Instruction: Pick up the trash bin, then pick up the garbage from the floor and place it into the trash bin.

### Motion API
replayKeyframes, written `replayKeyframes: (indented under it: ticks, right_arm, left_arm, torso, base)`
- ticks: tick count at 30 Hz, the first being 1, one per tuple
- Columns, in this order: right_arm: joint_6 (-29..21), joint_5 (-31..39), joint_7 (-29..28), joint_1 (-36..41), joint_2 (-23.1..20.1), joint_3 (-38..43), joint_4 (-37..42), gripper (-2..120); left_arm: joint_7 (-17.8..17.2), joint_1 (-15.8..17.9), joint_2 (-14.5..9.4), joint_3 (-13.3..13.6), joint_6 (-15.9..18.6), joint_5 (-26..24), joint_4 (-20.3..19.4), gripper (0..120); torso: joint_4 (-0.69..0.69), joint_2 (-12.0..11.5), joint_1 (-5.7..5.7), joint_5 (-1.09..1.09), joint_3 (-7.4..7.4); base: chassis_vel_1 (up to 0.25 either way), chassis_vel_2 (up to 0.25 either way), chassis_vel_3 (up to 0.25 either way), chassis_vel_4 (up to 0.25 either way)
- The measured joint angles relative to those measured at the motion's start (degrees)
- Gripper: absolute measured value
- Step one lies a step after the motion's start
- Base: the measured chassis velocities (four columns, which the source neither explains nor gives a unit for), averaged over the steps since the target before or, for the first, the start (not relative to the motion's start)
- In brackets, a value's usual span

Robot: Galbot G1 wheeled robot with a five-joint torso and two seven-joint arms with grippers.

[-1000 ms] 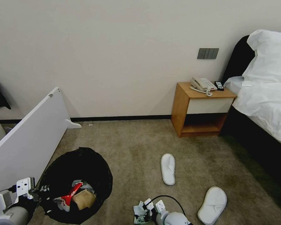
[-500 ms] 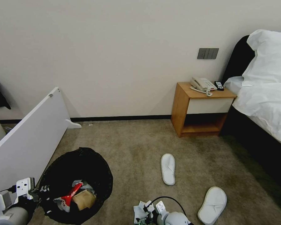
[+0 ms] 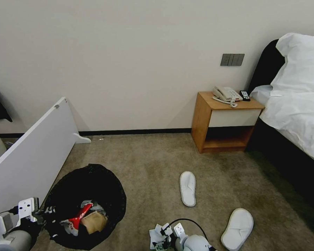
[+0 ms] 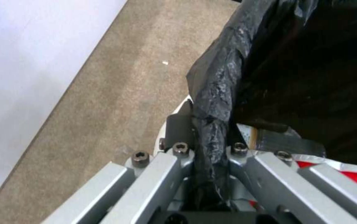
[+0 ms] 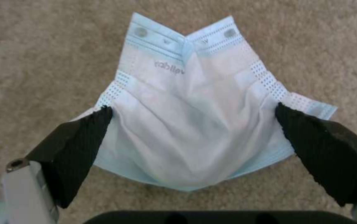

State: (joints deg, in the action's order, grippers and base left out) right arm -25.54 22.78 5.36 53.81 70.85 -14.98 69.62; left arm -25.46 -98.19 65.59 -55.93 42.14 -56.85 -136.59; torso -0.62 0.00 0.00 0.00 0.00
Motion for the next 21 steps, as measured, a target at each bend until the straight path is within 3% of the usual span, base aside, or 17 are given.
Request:
replayKeyframes:
  ticks: [5, 7, 10, 12, 14, 16, 21]
  right_arm:
    - [0.56, -0.07, 0.08, -0.34, 0.46, 0.98, -0.95, 87]
    - [0.76, -0.19, 0.11, -0.38, 0.41, 1.2, -0.93, 76]
    - [0.89, -0.39, 0.15, -0.38, 0.3, 1.23, -0.86, 70]
    - [1.05, -0.57, 0.25, -0.34, 0.18, 1.28, -0.73, 57]
    - [1.06, -0.57, 0.25, -0.34, 0.18, 1.28, -0.72, 57]
    - [1.2, -0.64, 0.38, -0.27, 0.06, 1.33, -0.53, 42]
    - [1.23, -0.66, 0.41, -0.03, -0.32, 1.4, 0.12, 26]
  left_arm:
    - [0.0, -0.02, -0.03, -0.02, 0.0, -0.1, 0.0, 2]
    - [0.0, -0.03, -0.03, -0.02, 0.0, -0.14, -0.02, 2]
    - [0.0, 0.0, -0.03, -0.02, 0.0, -0.14, -0.03, 2]
    - [0.01, 0.03, -0.04, -0.02, 0.0, -0.15, -0.05, 2]
    - [0.01, 0.03, -0.03, -0.02, 0.0, -0.15, -0.06, 2]
    - [0.0, 0.01, -0.03, 0.0, 0.0, -0.16, -0.06, 2]
    - [0.0, 0.04, -0.03, 0.03, 0.0, -0.16, -0.08, 2]
  torso:
    - [0.0, 0.0, 0.0, 0.0, 0.0]
    - [0.0, 0.0, 0.0, 0.0, 0.0]
    - [0.0, 0.0, 0.0, -0.01, 0.0]
    - [0.0, 0.0, 0.0, 0.0, 0.0]
    - [0.0, 0.0, 0.0, 0.0, 0.0]
    - [0.0, 0.0, 0.0, 0.01, 0.0]
    - [0.0, 0.0, 0.0, 0.01, 0.0]
  base:
    - [0.0, 0.0, 0.0, 0.0]
    - [0.0, 0.0, 0.0, 0.0]
    - [0.0, 0.0, 0.0, 0.0]
    - [0.0, 0.0, 0.0, 0.0]
    - [0.0, 0.0, 0.0, 0.0]
    - [0.0, 0.0, 0.0, 0.0]
    - [0.0, 0.0, 0.0, 0.0]
